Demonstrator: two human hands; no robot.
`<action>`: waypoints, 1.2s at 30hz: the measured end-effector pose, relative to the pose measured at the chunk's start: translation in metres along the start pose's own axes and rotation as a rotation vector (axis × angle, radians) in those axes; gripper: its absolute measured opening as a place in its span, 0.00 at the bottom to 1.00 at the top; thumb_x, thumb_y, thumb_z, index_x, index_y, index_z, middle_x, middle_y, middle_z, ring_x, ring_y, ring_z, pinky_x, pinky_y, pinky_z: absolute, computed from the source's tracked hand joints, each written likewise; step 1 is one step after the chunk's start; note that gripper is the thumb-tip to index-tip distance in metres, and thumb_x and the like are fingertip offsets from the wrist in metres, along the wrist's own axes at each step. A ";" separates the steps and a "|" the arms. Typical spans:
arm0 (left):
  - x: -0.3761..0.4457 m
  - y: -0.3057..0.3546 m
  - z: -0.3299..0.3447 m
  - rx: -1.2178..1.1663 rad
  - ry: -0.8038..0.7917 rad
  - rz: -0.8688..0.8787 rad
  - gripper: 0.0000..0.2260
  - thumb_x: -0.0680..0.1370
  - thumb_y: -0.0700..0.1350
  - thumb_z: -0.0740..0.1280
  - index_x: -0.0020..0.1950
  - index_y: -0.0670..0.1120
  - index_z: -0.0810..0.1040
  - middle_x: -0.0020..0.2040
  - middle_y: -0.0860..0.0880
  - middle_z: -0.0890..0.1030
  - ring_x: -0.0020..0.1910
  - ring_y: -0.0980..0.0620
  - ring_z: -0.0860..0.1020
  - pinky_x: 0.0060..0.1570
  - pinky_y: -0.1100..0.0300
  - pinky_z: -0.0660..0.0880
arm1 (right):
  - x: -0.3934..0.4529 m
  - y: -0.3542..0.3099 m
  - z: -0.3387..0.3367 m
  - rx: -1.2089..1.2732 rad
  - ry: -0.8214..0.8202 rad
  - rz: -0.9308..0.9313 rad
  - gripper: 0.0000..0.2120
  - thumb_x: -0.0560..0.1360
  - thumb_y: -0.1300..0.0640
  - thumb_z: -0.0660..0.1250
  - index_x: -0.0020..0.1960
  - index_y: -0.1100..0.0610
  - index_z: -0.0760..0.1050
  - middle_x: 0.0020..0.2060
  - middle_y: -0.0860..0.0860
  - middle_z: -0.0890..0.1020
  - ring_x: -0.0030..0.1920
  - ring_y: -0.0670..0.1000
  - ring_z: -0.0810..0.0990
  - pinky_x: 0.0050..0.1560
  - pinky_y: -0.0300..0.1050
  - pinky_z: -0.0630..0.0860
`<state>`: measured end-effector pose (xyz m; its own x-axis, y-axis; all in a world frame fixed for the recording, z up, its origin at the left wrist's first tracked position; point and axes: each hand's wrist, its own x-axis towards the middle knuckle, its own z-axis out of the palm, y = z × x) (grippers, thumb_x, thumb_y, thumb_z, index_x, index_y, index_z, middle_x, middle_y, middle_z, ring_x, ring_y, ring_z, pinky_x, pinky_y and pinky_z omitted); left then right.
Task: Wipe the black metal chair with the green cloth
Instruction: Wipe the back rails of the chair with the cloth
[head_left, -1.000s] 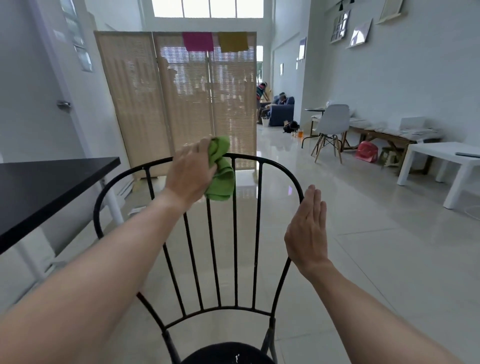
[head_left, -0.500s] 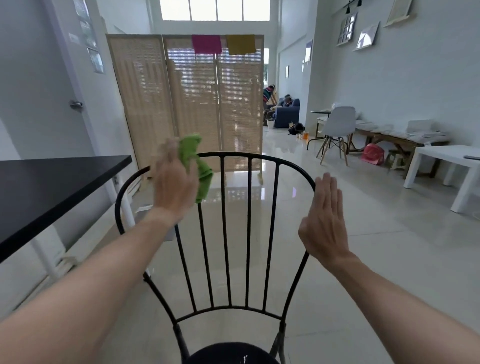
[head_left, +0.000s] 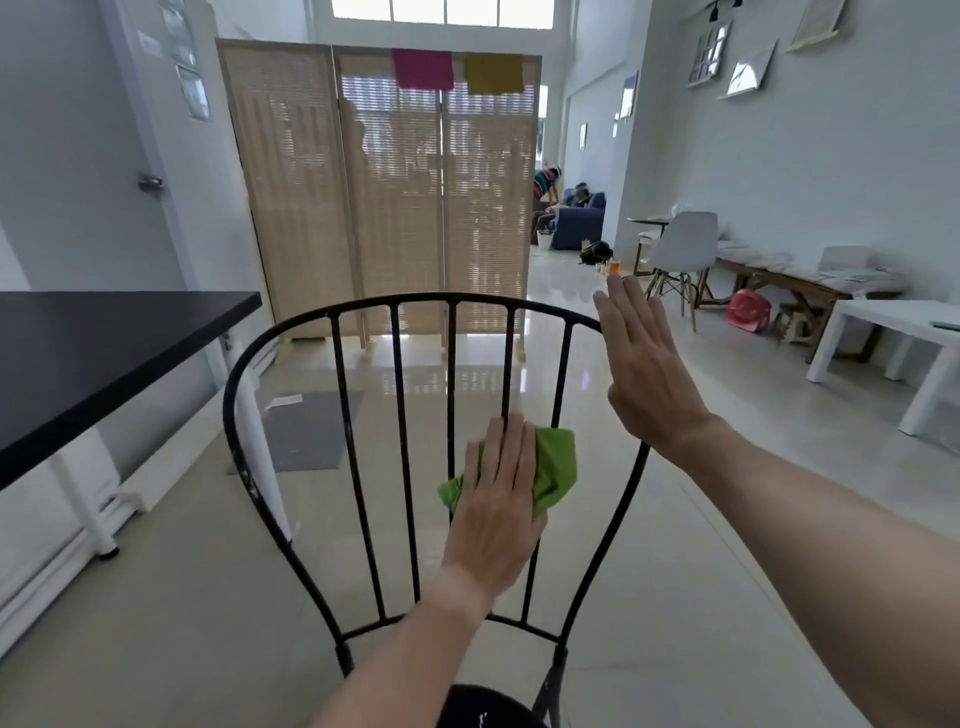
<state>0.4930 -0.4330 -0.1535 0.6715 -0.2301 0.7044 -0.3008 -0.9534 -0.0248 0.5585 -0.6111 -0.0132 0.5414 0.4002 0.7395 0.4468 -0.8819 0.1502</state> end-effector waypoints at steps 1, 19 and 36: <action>-0.020 0.006 0.010 -0.008 -0.024 -0.032 0.38 0.76 0.49 0.66 0.79 0.35 0.53 0.80 0.37 0.52 0.78 0.36 0.53 0.72 0.38 0.62 | 0.000 0.000 0.001 0.007 0.003 0.004 0.44 0.61 0.80 0.53 0.77 0.69 0.54 0.78 0.65 0.54 0.79 0.62 0.47 0.78 0.61 0.47; -0.061 0.047 0.045 -0.431 0.054 -0.249 0.30 0.80 0.44 0.54 0.80 0.39 0.47 0.82 0.43 0.45 0.80 0.42 0.47 0.78 0.47 0.44 | -0.004 -0.003 0.003 0.074 0.009 0.038 0.38 0.59 0.82 0.54 0.68 0.66 0.63 0.77 0.63 0.59 0.79 0.60 0.48 0.78 0.62 0.47; 0.168 -0.072 -0.089 -0.051 0.232 -0.255 0.30 0.82 0.49 0.53 0.80 0.37 0.49 0.81 0.39 0.51 0.80 0.41 0.47 0.78 0.42 0.46 | -0.009 -0.004 0.005 0.017 0.075 0.054 0.36 0.61 0.81 0.49 0.69 0.67 0.64 0.76 0.64 0.60 0.79 0.62 0.50 0.77 0.62 0.49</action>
<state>0.5670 -0.3858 0.0294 0.5598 0.0707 0.8256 -0.1803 -0.9621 0.2046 0.5558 -0.6097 -0.0239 0.5101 0.3320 0.7934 0.4312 -0.8969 0.0981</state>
